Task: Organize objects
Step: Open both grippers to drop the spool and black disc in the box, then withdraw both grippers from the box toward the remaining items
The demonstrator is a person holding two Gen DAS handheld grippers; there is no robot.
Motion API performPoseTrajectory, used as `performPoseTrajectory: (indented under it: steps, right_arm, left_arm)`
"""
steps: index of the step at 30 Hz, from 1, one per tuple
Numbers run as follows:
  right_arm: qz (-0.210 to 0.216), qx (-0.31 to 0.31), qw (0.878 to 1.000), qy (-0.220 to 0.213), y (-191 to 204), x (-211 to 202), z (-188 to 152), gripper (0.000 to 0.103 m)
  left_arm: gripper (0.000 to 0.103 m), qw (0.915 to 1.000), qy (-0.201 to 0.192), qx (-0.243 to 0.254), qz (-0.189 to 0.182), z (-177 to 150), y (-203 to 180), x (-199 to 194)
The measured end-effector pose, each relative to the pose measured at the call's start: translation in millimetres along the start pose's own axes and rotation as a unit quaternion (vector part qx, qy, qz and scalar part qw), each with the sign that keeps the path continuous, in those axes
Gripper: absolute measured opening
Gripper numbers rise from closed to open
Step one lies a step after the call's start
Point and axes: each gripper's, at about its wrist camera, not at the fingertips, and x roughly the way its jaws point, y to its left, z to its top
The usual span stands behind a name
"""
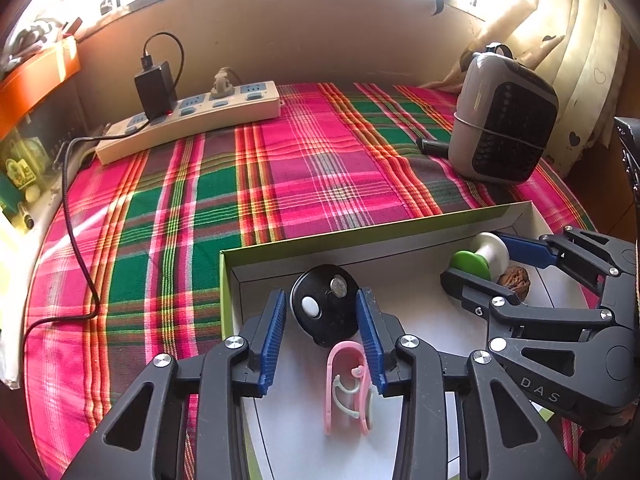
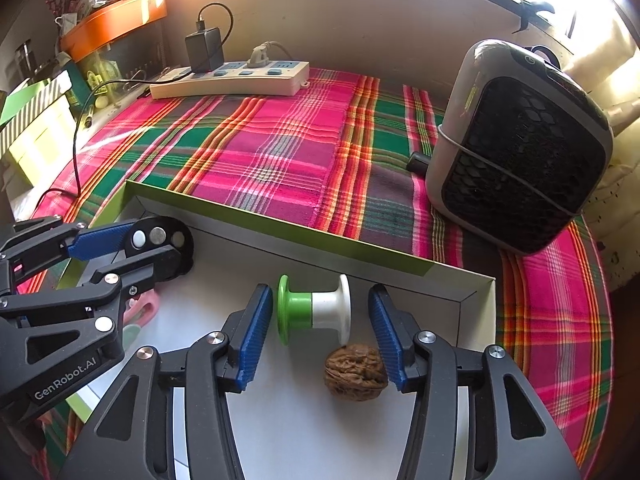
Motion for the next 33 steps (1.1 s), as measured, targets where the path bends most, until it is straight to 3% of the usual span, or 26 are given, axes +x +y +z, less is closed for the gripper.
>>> performPoseTrajectory:
  steps: [19,33]
  right_arm:
    - [0.000,0.016,0.999,-0.039,0.8,-42.9,-12.9,0.055]
    - [-0.003,0.025,0.997,-0.070,11.2,-93.2,-45.4,0.055]
  left_arm:
    - [0.038,0.9993,-0.035,-0.003,0.013,-14.7,-6.0,-49.1]
    - [0.039,0.9977,-0.066,-0.010,0.004,-55.2,-17.6,-103.6]
